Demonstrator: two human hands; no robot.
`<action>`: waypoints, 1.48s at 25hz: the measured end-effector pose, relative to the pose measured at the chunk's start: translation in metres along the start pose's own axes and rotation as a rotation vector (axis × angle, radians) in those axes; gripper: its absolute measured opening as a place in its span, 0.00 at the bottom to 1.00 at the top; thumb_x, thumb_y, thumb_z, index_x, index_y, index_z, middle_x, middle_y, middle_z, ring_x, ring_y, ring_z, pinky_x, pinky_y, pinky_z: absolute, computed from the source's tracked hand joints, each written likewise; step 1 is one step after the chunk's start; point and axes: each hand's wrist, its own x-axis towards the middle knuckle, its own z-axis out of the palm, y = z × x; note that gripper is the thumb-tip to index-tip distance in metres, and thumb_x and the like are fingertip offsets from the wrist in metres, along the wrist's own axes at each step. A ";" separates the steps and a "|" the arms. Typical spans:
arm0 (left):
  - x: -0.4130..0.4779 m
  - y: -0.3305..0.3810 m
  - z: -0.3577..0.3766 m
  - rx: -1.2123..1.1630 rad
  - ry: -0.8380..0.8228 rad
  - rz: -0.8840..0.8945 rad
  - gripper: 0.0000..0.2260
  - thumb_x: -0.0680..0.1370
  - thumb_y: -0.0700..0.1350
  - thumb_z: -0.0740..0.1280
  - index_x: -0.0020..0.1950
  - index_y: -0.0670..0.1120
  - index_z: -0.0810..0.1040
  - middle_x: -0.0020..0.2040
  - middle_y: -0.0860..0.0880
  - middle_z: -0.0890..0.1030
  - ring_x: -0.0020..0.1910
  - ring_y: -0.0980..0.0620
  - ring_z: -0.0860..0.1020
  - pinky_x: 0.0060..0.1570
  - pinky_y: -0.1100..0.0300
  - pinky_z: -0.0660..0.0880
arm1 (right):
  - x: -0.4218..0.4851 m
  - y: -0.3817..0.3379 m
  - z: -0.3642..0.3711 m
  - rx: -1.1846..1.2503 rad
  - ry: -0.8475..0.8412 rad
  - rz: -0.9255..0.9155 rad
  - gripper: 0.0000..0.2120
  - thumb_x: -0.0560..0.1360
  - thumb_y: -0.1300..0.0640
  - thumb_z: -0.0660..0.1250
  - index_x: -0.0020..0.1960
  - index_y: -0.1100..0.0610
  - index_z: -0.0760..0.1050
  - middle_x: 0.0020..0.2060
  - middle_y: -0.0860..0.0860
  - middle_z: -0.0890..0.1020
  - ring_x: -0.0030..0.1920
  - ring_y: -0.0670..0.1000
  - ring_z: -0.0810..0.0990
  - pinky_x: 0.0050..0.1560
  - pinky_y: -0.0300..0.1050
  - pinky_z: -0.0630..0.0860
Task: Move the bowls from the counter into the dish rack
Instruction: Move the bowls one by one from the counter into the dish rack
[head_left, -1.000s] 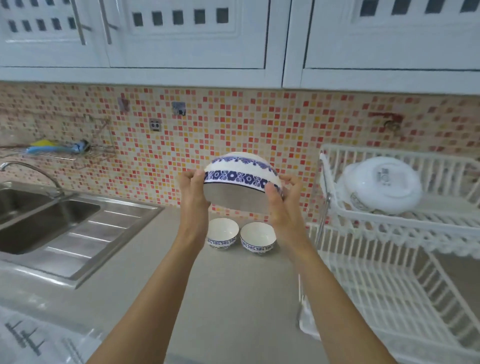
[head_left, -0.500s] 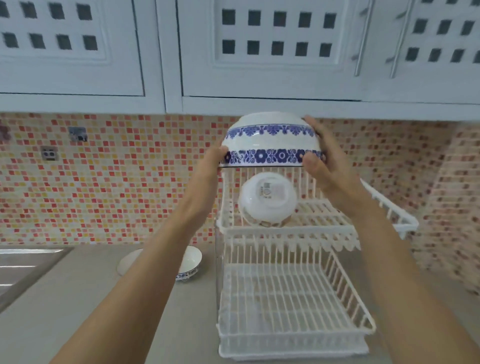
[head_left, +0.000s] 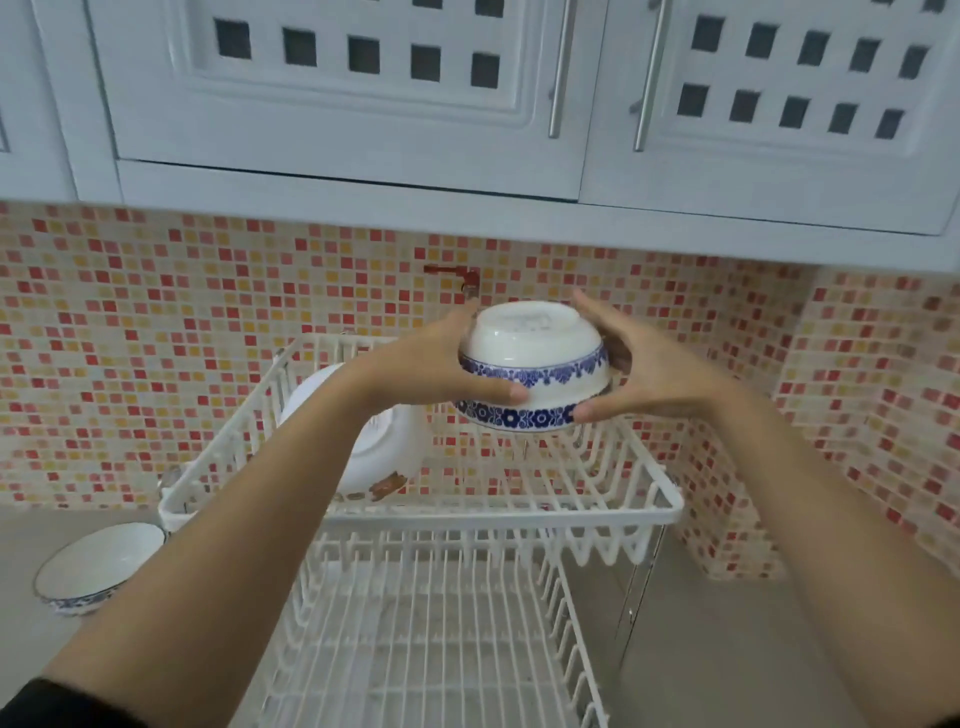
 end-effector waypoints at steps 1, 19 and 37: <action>0.010 0.002 0.002 0.095 -0.029 -0.021 0.38 0.66 0.58 0.77 0.70 0.56 0.62 0.60 0.59 0.74 0.60 0.52 0.76 0.55 0.60 0.75 | 0.006 0.008 0.000 -0.073 -0.047 0.027 0.62 0.56 0.48 0.82 0.78 0.47 0.46 0.76 0.41 0.56 0.74 0.44 0.62 0.74 0.46 0.63; 0.071 -0.004 0.045 0.797 -0.344 -0.424 0.43 0.67 0.64 0.73 0.75 0.44 0.63 0.68 0.47 0.74 0.63 0.45 0.75 0.51 0.57 0.70 | 0.059 0.053 0.040 -0.597 -0.321 0.105 0.52 0.49 0.31 0.76 0.69 0.42 0.62 0.63 0.42 0.76 0.60 0.50 0.76 0.60 0.53 0.76; -0.002 -0.005 -0.027 0.611 0.094 -0.099 0.22 0.84 0.46 0.52 0.76 0.38 0.61 0.73 0.40 0.69 0.70 0.43 0.70 0.66 0.53 0.67 | 0.050 -0.057 0.049 -0.668 -0.075 0.082 0.31 0.81 0.45 0.51 0.78 0.59 0.49 0.78 0.55 0.55 0.77 0.54 0.57 0.75 0.50 0.56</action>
